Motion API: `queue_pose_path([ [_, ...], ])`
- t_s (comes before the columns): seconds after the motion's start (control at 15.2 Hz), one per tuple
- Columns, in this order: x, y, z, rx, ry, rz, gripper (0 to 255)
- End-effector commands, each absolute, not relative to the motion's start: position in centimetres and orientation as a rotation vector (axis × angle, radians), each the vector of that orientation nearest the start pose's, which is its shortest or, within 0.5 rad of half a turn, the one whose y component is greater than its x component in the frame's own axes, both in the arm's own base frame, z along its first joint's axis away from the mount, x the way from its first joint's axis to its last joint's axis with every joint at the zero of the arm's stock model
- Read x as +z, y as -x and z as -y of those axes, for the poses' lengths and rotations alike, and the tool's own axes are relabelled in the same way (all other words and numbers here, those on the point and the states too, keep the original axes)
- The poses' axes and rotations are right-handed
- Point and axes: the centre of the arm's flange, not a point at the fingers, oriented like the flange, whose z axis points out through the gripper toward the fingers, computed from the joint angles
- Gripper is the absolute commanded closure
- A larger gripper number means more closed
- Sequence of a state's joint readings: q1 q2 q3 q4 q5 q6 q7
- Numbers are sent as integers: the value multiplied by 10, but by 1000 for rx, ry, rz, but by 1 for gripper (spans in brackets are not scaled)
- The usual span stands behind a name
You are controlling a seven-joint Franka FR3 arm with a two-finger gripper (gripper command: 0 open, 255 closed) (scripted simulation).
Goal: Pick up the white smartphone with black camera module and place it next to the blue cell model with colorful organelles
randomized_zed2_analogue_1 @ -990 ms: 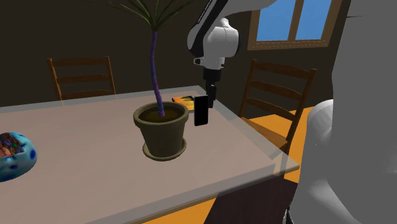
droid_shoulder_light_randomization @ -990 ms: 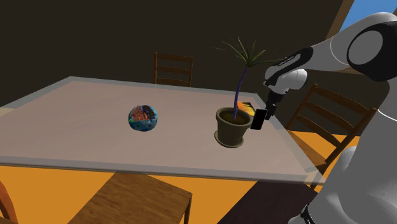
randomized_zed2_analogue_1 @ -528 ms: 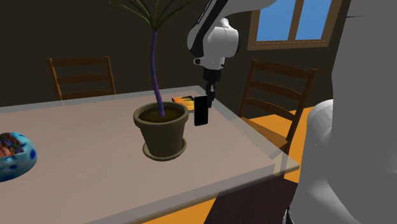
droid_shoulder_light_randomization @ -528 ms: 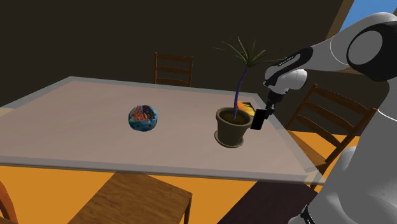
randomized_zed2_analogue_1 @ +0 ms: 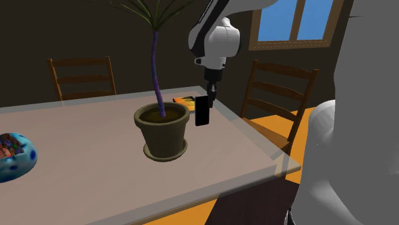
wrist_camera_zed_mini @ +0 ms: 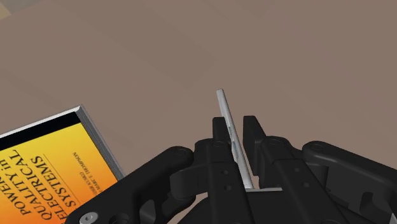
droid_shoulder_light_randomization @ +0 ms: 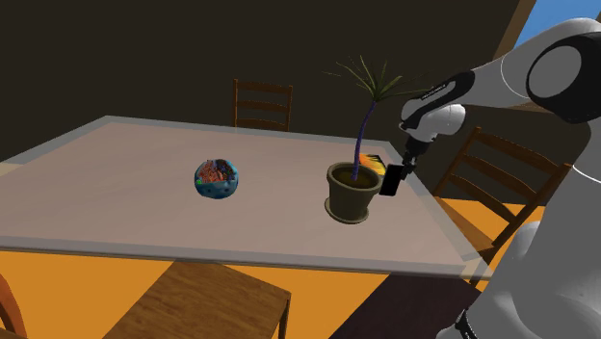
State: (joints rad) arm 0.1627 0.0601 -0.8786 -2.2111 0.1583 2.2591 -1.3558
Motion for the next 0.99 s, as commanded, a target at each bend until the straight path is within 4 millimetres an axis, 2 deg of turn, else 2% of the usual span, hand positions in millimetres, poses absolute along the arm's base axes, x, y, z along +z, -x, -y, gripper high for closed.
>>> queue_pose_path([
  [0.0, 371, -407, 346, -111, 2998, 831, 255],
  [0.92, 445, -407, 346, -111, 2998, 831, 255],
])
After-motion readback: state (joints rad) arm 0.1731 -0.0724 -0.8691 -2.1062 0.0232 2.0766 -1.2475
